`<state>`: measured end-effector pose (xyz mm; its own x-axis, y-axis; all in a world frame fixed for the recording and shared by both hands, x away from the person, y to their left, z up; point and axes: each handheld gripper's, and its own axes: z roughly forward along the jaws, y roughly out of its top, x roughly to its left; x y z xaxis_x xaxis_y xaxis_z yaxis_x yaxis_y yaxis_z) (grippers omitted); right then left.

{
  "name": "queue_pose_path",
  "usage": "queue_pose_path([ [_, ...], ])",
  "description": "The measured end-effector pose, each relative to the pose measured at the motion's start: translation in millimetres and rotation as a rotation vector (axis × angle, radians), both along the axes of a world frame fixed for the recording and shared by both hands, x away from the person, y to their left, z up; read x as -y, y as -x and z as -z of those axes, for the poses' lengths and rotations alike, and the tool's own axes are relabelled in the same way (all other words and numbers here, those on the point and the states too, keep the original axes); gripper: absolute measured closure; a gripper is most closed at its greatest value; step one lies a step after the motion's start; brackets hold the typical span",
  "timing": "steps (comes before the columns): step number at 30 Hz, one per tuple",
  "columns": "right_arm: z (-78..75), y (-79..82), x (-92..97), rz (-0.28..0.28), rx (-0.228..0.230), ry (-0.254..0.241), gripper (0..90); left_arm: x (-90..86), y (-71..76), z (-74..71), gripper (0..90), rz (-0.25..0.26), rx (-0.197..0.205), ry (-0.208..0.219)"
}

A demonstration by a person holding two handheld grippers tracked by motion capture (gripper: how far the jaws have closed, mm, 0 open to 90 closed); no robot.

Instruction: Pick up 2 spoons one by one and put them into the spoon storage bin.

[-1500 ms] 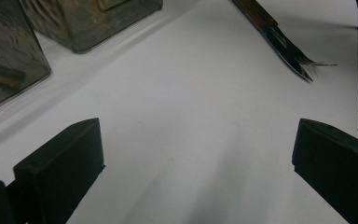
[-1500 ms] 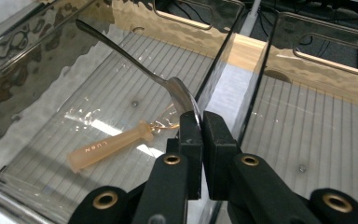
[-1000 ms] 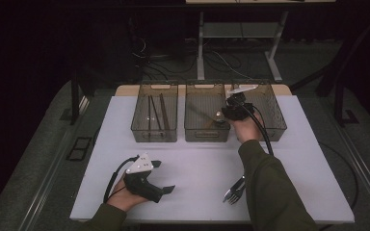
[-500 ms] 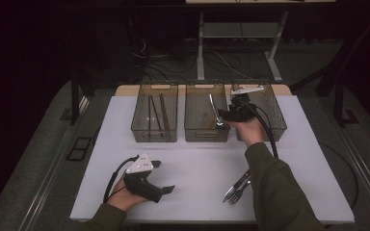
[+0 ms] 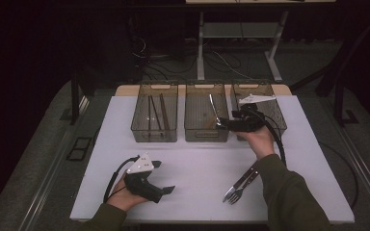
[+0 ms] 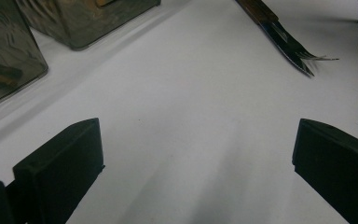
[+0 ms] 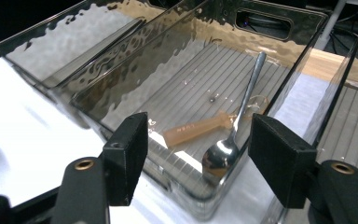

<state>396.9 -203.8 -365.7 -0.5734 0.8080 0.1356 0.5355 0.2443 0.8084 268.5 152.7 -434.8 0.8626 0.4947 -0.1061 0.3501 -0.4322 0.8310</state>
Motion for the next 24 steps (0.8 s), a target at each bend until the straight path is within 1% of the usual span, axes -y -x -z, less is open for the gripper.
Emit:
queue_pose_path([
  [10, 9.2, 28.2, 16.1, -0.078, 0.009, -0.054, 42.3, -0.1, 0.3, 0.4, 0.5, -0.008, -0.002, 0.002],
  [15, 14.1, 40.4, 23.6, -0.097, 0.007, -0.054, 46.8, 0.3, -1.1, 1.3, 0.5, -0.008, -0.008, -0.004],
  [17, 17.3, 44.8, 27.1, -0.109, 0.003, -0.06, 46.9, 0.1, -1.5, 1.1, 0.5, -0.014, -0.008, -0.002],
  [20, 22.8, 49.9, 31.2, -0.132, -0.011, -0.049, 46.7, 0.0, -1.4, 0.9, 0.6, -0.015, -0.006, -0.002],
  [21, 24.1, 51.2, 32.4, -0.138, -0.01, -0.038, 48.2, -0.3, -1.6, 0.6, 0.6, -0.01, -0.004, -0.01],
  [22, 24.8, 53.7, 33.3, -0.14, -0.024, -0.033, 51.0, -0.3, -1.4, 0.8, 0.6, -0.01, -0.005, -0.009],
  [24, 27.6, 57.7, 35.4, -0.152, -0.028, -0.027, 54.2, -0.8, -1.8, 0.7, 0.7, -0.009, -0.005, -0.012],
])
